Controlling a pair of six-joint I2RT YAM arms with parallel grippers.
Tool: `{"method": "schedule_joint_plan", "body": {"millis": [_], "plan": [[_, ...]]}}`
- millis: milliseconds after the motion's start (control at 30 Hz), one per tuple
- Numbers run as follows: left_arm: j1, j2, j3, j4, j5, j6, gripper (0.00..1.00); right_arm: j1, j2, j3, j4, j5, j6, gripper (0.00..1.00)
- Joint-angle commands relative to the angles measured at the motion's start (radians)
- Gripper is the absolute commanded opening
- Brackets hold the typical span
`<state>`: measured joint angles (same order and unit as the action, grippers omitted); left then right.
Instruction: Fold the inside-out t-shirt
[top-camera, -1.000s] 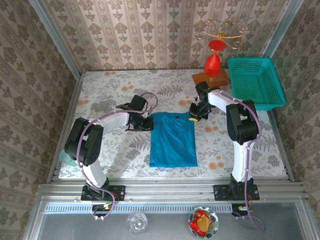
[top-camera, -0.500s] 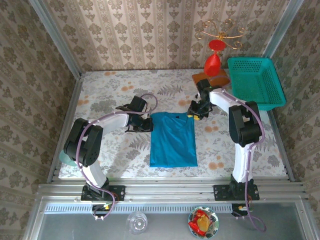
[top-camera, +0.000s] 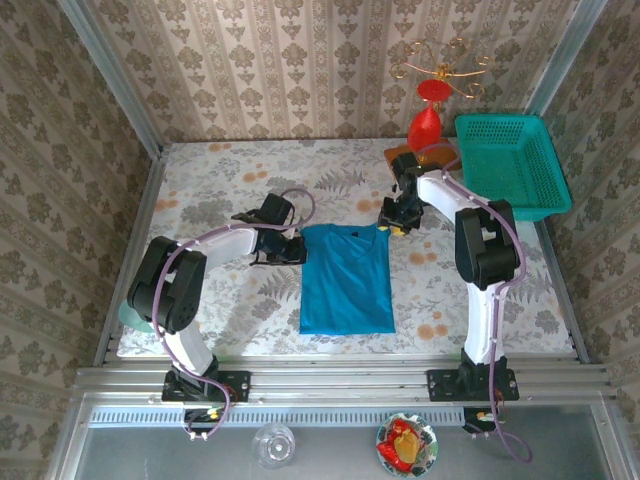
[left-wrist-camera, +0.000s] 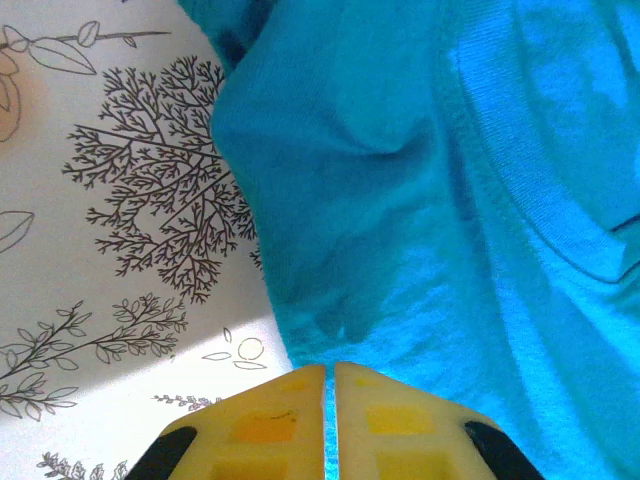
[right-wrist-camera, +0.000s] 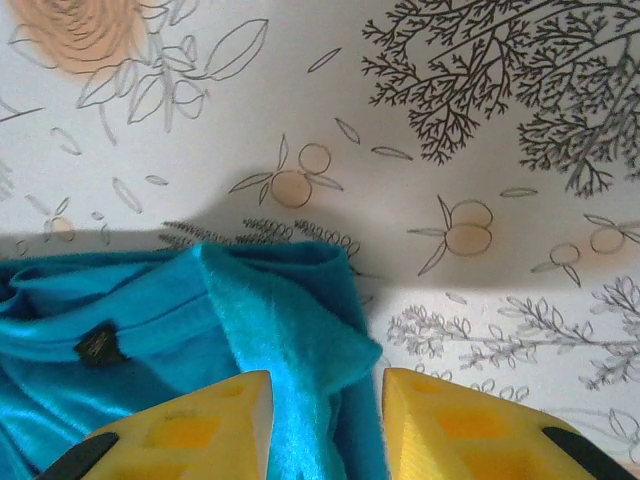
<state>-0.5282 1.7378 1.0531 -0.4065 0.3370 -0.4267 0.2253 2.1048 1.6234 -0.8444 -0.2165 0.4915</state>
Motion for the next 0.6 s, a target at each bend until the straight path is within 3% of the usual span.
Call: {"method": "schedule_joint_plan", "body": {"millis": [0, 567], "plan": [[0.008, -0.017, -0.004, -0.005, 0.007, -0.012, 0.12, 0.011, 0.051, 0.042, -0.055, 0.025, -0.023, 0.38], [0.020, 0.000, -0.024, 0.011, 0.007, -0.010, 0.12, 0.076, 0.211, 0.149, -0.160, 0.135, -0.016, 0.37]]}}
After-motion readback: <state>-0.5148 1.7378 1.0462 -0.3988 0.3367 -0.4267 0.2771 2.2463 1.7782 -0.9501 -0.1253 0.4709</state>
